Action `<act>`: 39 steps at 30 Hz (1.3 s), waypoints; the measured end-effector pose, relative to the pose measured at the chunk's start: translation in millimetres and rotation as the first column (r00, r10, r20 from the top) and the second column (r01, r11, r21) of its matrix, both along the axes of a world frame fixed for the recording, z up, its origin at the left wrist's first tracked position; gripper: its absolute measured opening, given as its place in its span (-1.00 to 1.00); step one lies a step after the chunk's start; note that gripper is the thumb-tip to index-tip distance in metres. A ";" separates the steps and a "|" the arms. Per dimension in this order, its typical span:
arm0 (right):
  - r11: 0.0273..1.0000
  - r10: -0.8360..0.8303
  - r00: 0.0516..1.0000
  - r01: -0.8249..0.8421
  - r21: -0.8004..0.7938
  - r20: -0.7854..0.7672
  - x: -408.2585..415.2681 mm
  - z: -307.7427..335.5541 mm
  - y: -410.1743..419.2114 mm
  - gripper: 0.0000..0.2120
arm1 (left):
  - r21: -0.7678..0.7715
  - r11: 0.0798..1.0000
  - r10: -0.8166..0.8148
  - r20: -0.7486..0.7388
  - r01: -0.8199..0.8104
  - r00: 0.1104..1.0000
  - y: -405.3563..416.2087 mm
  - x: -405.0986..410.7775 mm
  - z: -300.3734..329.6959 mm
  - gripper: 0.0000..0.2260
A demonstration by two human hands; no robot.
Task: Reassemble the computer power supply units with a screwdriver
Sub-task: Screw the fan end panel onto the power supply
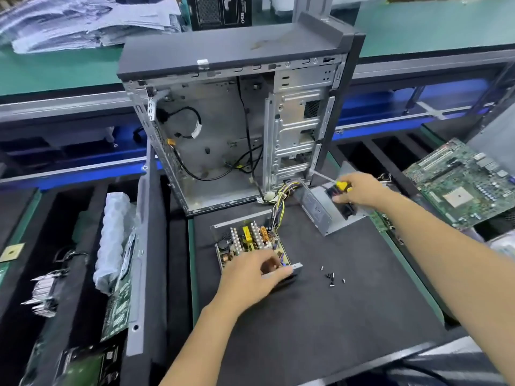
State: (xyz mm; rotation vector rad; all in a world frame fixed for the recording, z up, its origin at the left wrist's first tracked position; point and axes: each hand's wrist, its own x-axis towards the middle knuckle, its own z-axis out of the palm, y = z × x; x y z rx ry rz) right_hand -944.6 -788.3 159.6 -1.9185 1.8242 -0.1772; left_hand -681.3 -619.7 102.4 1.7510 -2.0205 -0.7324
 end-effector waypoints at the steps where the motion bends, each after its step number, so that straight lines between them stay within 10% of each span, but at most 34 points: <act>1: 0.998 -0.020 0.997 0.023 -0.057 0.070 -1.6 11.8 4.6 -0.72 | 0.022 0.997 0.071 -0.154 -0.069 0.985 -2.9 -1.6 4.3 -0.70; 5: 0.991 -0.133 0.809 0.120 0.061 0.573 13.8 51.5 42.5 -0.79 | 0.206 0.953 0.304 -0.683 -0.224 0.664 -18.0 -14.6 21.1 -0.87; 11: 0.948 -0.235 0.436 -0.096 0.304 0.869 81.7 23.6 104.4 -0.55 | 0.374 0.927 0.370 -0.920 0.007 0.127 -22.7 -8.5 33.9 -0.55; 15: 0.955 -0.105 0.449 -0.203 0.216 0.887 82.2 13.4 105.5 -0.51 | 0.158 0.900 0.339 -0.839 -0.406 0.425 -12.3 17.8 19.4 -0.77; 19: 0.995 -0.035 0.350 -0.071 0.064 0.936 95.2 20.8 87.4 -0.74 | -0.013 0.908 0.281 -0.724 -0.420 0.630 -3.0 26.3 15.3 -0.70; 31: 0.993 -0.023 0.234 -0.109 0.050 0.972 87.5 -16.4 69.2 -0.74 | 0.046 0.806 0.407 -0.767 -0.590 0.497 -1.2 40.9 -2.8 -0.83; 39: 0.997 -0.060 0.388 -0.014 0.071 0.920 79.3 -33.4 63.8 -0.91 | 0.019 0.845 0.360 -0.760 -0.535 0.541 -7.7 46.6 0.4 -0.87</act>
